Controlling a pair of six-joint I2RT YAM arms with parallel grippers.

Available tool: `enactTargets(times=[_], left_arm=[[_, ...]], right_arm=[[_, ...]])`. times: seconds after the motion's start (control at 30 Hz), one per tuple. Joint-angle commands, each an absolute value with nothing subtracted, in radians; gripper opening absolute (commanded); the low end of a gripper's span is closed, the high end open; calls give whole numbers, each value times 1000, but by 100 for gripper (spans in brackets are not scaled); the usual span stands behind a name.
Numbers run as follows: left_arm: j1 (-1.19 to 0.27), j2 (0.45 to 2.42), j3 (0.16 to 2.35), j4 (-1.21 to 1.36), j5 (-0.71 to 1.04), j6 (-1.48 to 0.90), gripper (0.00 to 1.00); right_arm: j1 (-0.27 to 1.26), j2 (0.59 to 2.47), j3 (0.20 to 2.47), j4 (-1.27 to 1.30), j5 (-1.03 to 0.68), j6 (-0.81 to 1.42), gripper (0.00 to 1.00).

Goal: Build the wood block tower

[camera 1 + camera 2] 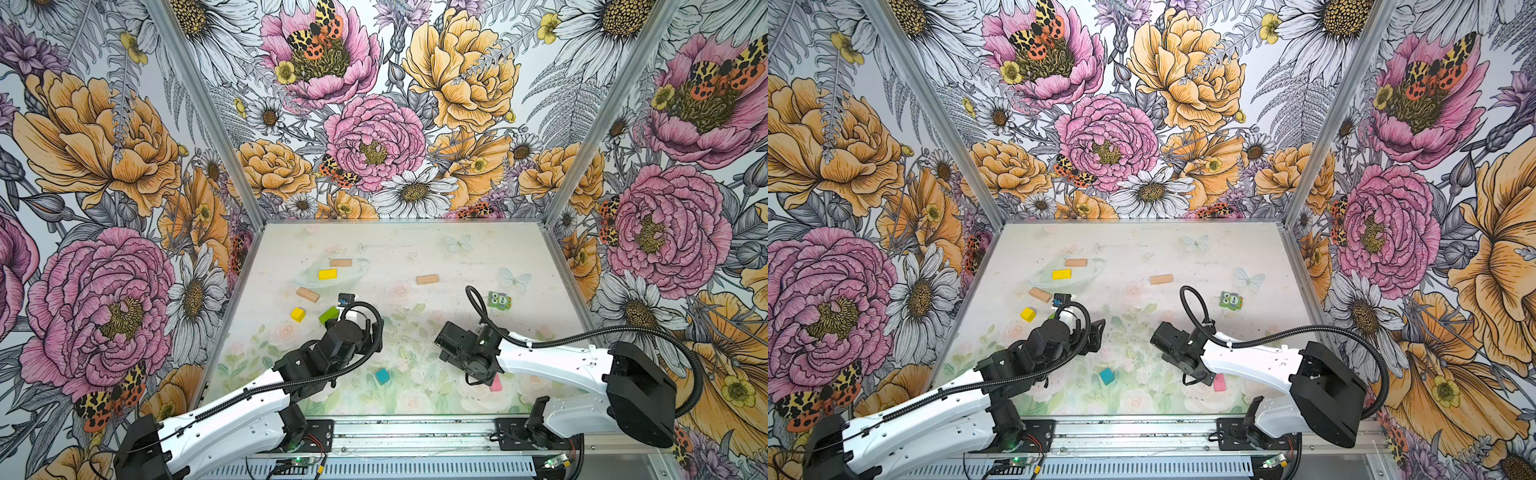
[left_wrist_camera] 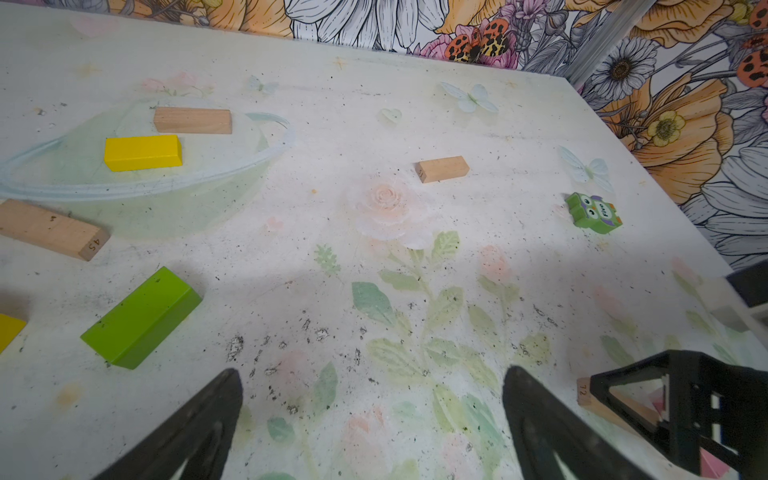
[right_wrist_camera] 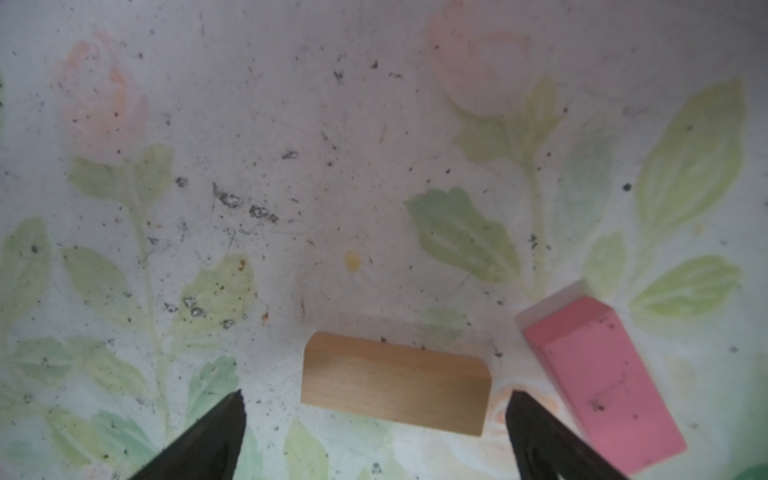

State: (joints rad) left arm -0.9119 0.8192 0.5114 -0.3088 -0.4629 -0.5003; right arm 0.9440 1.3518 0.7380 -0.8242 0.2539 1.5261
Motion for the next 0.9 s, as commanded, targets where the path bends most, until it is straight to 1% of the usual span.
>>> enactTargets(times=[0.0,0.37,0.87], left_arm=[[-901,818,508,-289,-447,-480,99],[-891,834,513,-281,-433,-480,99],[-884,830,506,-288,-434,-483,99]], right_arm=[[950,1361,728,-813,261,1534,100],[948,1364,694,-777,251,1540,97],[943,1399,675,-710,225,1528,88]])
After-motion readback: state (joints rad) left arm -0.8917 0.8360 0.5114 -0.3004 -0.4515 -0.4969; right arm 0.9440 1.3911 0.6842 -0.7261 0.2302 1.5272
